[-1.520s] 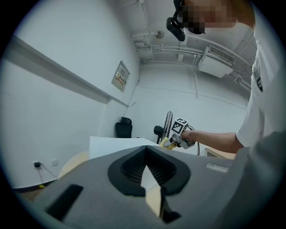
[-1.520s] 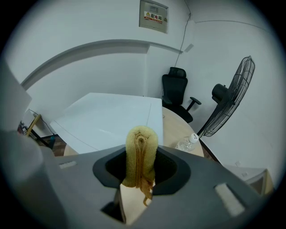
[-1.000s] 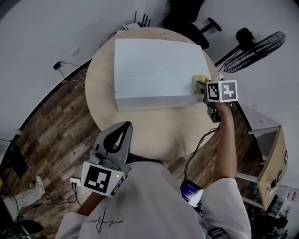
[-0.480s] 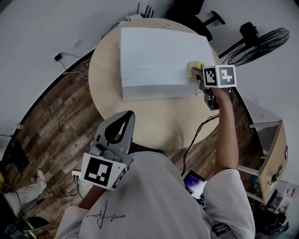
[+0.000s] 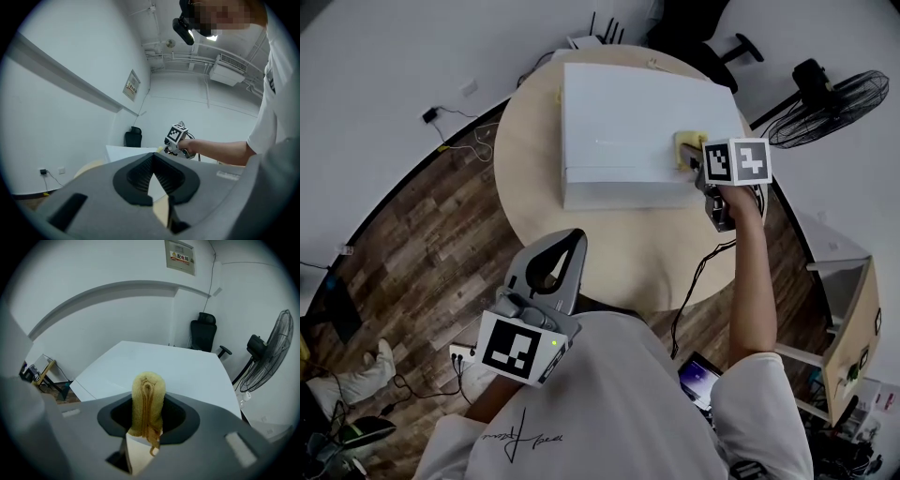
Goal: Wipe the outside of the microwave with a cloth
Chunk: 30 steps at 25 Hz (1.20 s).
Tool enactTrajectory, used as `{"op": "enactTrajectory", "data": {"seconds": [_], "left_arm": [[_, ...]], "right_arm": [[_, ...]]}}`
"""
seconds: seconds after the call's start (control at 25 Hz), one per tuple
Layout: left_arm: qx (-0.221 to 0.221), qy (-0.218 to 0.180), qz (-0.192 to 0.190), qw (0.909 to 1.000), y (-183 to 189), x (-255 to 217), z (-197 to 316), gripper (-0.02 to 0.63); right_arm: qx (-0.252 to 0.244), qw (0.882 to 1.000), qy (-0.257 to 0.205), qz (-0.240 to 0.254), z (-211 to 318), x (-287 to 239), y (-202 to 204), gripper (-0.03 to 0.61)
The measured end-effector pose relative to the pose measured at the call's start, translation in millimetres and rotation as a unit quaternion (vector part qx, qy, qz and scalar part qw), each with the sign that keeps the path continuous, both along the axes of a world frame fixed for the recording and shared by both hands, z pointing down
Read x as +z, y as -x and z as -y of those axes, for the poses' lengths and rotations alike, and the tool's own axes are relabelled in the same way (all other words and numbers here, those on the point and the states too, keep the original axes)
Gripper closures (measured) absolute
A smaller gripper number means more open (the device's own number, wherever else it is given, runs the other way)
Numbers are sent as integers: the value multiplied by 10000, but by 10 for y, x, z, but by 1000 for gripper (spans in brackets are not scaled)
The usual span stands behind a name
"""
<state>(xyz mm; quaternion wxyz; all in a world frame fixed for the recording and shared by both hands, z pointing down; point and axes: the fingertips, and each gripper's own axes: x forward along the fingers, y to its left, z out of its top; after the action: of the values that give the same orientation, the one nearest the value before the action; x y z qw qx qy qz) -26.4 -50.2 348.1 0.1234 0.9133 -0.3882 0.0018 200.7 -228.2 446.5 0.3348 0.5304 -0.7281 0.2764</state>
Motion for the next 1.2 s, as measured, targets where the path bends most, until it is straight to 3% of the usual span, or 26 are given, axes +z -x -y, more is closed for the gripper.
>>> {"op": "enactTrajectory", "data": {"seconds": [0.64,1.2], "left_arm": [[-235,-74,-107,9996,248,-73,-126,624],[-493,-93,-61,9987,465,-122,-230,624]], "right_arm": [[-583,9969,-18,536,-69,-36,1109,442],[-1195,9903,-18,713,-147,-62,1932,442]]}}
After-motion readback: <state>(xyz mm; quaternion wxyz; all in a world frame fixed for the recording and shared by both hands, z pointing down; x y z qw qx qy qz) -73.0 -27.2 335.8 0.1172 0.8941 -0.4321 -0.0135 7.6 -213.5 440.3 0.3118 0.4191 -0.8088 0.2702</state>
